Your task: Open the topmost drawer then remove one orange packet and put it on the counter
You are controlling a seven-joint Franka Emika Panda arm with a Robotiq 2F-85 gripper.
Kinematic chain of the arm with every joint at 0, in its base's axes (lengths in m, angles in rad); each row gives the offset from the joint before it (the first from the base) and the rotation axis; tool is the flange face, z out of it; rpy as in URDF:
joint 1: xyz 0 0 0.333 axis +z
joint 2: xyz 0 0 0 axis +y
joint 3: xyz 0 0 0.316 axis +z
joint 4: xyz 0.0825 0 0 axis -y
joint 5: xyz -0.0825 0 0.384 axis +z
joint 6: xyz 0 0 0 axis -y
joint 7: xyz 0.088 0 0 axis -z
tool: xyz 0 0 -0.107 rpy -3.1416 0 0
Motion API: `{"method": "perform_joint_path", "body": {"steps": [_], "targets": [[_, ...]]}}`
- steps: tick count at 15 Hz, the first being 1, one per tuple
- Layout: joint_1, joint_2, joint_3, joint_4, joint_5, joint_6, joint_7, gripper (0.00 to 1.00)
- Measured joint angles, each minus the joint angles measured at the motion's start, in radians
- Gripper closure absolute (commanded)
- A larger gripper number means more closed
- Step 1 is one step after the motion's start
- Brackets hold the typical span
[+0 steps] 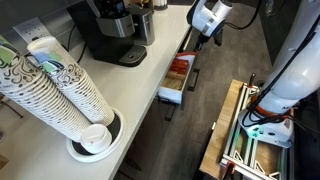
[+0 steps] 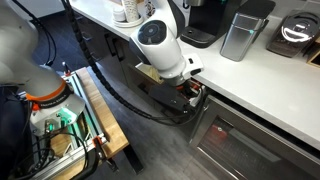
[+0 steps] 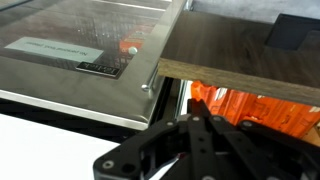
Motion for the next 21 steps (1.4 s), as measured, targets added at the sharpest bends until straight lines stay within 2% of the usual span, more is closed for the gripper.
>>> {"method": "perform_joint_path", "body": {"steps": [4,11,16,21], "targets": [[0.000,-0.055,-0.031,-0.077,-0.092,0.038,0.000,1.00],[-0.020,-0.183,-0.145,-0.210,-0.255,0.042,-0.004,1.00],[-0.044,-0.288,-0.183,-0.264,-0.286,0.020,-0.025,1.00],[-0.050,-0.415,-0.218,-0.277,-0.271,-0.091,-0.083,1.00]]}}
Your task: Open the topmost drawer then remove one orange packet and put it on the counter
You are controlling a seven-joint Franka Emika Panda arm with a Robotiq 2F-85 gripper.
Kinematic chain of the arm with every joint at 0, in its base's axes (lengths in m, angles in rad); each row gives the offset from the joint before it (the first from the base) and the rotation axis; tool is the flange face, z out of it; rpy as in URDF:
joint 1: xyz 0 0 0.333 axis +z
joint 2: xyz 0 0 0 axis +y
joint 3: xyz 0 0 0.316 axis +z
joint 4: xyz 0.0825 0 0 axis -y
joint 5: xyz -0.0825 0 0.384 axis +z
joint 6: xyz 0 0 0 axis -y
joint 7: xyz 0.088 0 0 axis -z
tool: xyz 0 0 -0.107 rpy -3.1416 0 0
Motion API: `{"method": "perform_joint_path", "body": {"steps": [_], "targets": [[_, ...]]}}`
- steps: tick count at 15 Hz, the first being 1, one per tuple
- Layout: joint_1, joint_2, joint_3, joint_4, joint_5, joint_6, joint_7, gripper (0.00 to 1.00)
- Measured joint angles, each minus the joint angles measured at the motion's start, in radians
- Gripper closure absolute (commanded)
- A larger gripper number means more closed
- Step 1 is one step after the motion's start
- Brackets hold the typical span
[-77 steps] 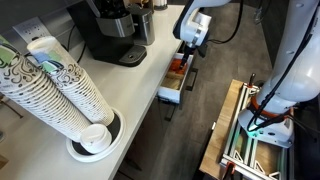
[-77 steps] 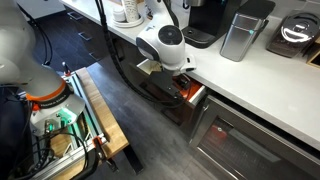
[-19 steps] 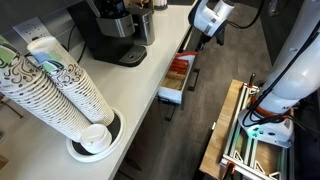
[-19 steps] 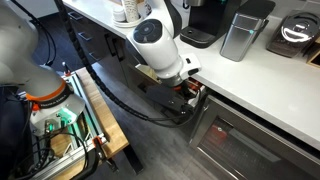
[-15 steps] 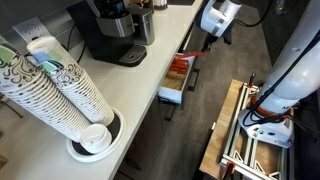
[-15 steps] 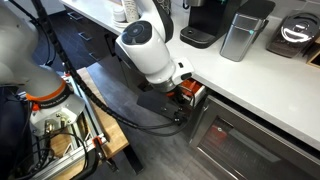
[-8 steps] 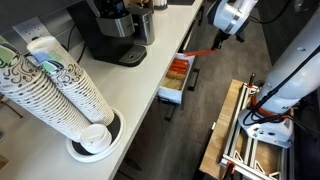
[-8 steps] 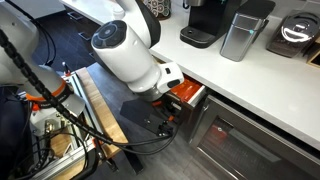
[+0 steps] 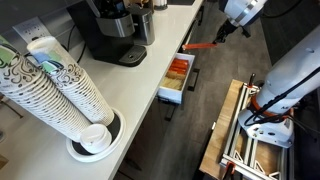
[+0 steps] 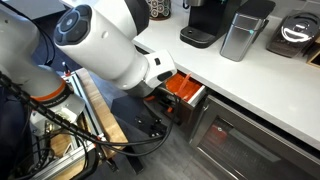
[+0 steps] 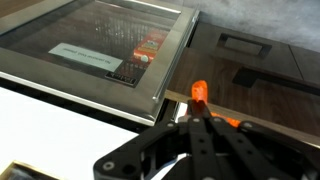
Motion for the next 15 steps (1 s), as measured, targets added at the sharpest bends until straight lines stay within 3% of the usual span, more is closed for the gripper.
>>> {"method": "perform_joint_path", "body": {"steps": [5,15], "targets": [[0.067,-0.083,0.017,-0.003,0.074,-0.032,-0.057,1.00],[0.357,-0.112,0.089,0.025,0.278,-0.020,-0.330,1.00]]}}
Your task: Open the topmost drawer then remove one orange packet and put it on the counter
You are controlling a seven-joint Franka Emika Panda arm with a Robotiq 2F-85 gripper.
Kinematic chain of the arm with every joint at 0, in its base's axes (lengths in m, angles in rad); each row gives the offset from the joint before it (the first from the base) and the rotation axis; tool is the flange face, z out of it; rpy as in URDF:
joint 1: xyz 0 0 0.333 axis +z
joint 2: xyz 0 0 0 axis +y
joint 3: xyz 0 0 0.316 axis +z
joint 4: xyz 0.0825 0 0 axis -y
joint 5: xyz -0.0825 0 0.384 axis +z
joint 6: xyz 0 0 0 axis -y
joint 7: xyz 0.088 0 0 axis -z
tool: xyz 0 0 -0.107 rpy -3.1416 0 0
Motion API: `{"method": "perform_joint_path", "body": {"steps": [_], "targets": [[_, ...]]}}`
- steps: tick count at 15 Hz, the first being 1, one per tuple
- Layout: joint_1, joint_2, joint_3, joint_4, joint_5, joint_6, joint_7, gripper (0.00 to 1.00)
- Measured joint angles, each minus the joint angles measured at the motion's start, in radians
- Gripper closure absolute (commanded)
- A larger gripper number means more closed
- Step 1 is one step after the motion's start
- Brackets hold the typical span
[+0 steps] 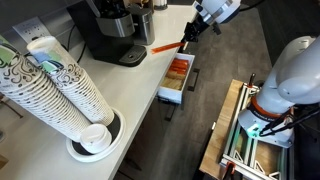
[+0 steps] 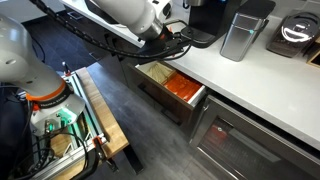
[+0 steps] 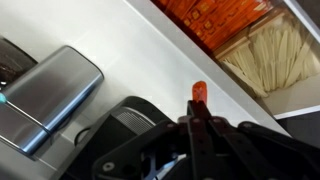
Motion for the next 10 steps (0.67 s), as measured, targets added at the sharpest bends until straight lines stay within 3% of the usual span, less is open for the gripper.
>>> {"method": "perform_joint_path", "body": {"steps": [6,10], "targets": [[0.153,0.055,0.001,0.043,0.206,-0.001,-0.252,1.00],[0.204,0.137,0.001,0.077,0.310,-0.018,-0.380,1.00]]}}
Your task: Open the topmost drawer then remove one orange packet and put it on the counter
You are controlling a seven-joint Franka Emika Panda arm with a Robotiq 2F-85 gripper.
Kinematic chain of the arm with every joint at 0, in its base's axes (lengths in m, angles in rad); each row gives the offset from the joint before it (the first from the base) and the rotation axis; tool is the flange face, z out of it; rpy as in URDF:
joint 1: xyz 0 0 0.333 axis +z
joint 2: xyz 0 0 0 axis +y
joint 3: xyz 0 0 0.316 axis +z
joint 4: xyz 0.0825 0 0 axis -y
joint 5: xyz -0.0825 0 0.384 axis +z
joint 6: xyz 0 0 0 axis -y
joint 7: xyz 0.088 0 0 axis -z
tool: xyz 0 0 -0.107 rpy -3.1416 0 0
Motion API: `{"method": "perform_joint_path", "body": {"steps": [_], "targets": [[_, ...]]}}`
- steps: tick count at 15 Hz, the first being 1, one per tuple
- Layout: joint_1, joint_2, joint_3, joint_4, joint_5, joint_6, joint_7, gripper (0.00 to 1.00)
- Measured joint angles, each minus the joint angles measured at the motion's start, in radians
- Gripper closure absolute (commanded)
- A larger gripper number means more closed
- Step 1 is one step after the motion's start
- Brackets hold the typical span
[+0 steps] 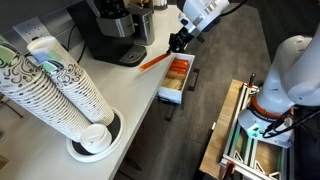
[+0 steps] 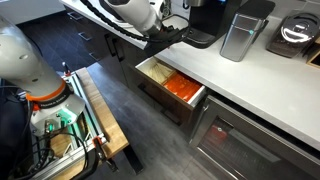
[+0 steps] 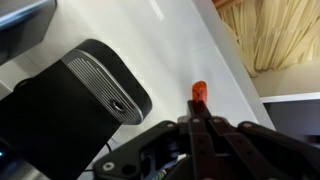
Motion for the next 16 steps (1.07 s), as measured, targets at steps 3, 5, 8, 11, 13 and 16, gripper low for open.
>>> {"method": "perform_joint_path", "body": {"steps": [3,5,8,11,13,16], "targets": [[0.024,0.060,0.002,0.035,0.018,-0.014,0.001,1.00],[0.037,0.094,0.006,0.063,0.031,-0.027,-0.002,1.00],[0.048,0.141,0.007,0.102,0.033,-0.044,-0.002,0.73],[0.052,0.187,0.010,0.127,0.050,-0.050,-0.002,0.53],[0.050,0.214,0.009,0.138,0.082,-0.062,-0.002,0.37],[0.039,0.218,-0.002,0.139,0.114,-0.069,0.014,0.15]]}}
